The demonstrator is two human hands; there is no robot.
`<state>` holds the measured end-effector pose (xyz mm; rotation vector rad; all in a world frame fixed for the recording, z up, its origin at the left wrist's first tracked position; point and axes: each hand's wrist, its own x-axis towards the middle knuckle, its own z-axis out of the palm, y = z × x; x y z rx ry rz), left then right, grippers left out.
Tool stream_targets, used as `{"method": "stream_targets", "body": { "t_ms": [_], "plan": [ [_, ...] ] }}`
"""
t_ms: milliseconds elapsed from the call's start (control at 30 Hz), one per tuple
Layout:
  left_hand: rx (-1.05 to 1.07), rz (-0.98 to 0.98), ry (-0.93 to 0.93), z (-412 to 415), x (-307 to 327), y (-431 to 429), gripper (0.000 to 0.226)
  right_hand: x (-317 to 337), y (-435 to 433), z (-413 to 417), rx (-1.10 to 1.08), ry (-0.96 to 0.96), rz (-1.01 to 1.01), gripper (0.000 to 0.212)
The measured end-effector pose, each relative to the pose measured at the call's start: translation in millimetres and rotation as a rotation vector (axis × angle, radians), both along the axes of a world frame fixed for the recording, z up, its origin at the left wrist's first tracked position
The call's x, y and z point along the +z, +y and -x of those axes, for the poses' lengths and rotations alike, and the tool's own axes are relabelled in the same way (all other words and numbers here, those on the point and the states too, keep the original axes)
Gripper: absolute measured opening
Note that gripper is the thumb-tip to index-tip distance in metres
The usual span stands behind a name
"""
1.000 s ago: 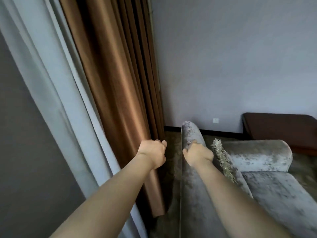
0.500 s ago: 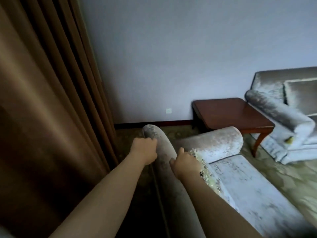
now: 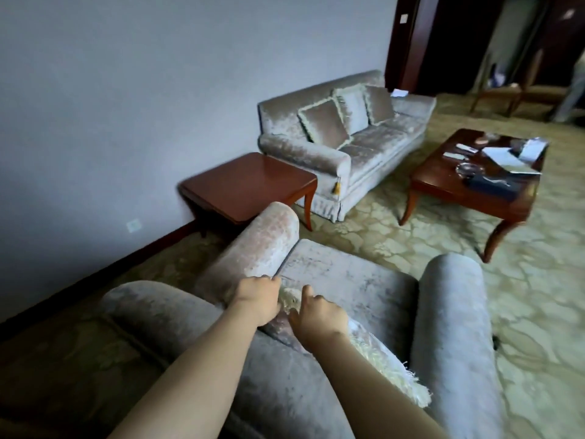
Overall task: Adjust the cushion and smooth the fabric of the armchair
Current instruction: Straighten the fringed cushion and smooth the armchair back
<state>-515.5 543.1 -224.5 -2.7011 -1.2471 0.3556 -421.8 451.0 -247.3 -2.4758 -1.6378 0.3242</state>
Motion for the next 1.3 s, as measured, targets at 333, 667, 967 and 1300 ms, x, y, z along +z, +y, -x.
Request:
{"method": "stream_targets", "body": {
  "t_ms": [333, 667, 967, 1300],
  "plan": [
    [-0.119, 0.115, -0.028, -23.4, -55.7, -2.5, 0.041, -47.1, -39.0, -26.5, -0.25, 0.02, 0.06, 0.034],
    [-0.22, 0.161, -0.294, 31.3, -103.1, -3.0, 0.031, -78.5, -71.1, 13.4, -0.5, -0.028, 0.145, 0.041],
    [-0.194, 0.294, -0.39, 78.7, -108.7, 0.0, 0.031, -78.5, -84.9, 52.5, -0.576, -0.051, 0.067, 0.047],
    [-0.328, 0.119, -0.373, 145.1, -101.0, -5.7, 0.065, -77.3, -90.9, 115.7, -0.471, -0.131, -0.001, 0.08]
  ]
}}
